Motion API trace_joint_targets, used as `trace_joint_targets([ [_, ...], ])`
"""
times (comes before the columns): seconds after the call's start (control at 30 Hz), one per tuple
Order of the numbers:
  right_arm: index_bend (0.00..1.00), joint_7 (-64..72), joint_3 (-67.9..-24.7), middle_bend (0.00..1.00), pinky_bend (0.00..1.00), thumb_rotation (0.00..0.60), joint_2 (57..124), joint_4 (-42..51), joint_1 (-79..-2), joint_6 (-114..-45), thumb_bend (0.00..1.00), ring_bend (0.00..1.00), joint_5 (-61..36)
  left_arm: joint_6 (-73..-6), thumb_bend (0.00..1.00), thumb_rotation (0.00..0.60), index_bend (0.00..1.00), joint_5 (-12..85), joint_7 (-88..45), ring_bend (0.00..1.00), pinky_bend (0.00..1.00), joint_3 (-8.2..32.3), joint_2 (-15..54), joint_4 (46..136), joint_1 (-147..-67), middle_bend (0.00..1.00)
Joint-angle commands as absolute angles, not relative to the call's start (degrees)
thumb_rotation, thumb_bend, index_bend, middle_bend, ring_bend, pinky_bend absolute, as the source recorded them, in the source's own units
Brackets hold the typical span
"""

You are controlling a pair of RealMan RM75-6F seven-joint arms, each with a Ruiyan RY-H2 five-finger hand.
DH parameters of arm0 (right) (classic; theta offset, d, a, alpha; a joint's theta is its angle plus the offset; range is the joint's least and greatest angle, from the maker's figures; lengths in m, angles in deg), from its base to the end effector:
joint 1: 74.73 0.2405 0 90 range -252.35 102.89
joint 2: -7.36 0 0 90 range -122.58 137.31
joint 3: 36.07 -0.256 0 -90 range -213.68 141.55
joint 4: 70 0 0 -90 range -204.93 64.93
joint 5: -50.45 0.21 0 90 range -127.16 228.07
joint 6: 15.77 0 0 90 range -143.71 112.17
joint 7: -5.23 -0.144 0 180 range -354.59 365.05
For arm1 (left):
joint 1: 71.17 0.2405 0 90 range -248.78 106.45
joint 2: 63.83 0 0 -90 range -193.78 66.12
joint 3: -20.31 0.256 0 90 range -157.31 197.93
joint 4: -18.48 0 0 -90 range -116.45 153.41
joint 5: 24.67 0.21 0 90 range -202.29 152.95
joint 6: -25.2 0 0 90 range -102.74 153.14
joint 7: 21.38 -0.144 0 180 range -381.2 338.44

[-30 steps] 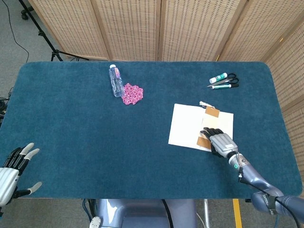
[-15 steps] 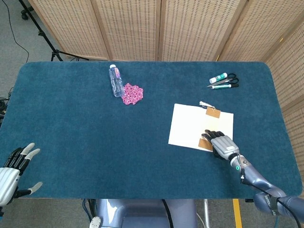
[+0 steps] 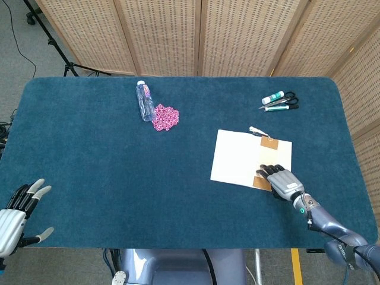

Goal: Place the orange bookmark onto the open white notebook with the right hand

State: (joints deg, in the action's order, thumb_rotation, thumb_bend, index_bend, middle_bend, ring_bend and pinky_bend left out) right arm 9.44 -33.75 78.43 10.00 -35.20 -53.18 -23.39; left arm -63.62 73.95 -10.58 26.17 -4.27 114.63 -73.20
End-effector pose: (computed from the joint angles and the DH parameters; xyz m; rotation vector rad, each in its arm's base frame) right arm -0.2797 -0.3231 0.0485 2.0530 -1.0151 0.3968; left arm -0.2910 0.1306 0.1556 -1.5197 -1.0787 -1.0506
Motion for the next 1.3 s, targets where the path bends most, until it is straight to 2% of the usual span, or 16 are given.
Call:
trace_joint_targets([
  [0.03,0.07,10.23,-33.39,0.06,0.07,0.600,77.94,10.09,-34.99,-52.92,1.00,0.00,-23.95,-63.56,0.18,0.600,0.00,73.96,-10.68,0.00,0.00,26.21,-4.24,114.66,-73.20,0.00],
  [0.43,0.10,12.31,-33.06,0.08,0.07,0.600,76.93,9.87,-34.50,-52.58,1.00,0.00,-25.11,-63.24,0.18,0.600,0.00,73.95,-11.08,0.00,0.00,26.26,-4.05,114.77,-73.31,0.00],
  [1.3,0.12,17.28,-33.82,0.10,0.07,0.600,79.09,9.74,-32.77,-51.82,1.00,0.00,-24.17,-63.46,0.18,0.600,0.00,73.42,-10.31,0.00,0.00,26.18,-4.09,114.26,-73.11,0.00],
])
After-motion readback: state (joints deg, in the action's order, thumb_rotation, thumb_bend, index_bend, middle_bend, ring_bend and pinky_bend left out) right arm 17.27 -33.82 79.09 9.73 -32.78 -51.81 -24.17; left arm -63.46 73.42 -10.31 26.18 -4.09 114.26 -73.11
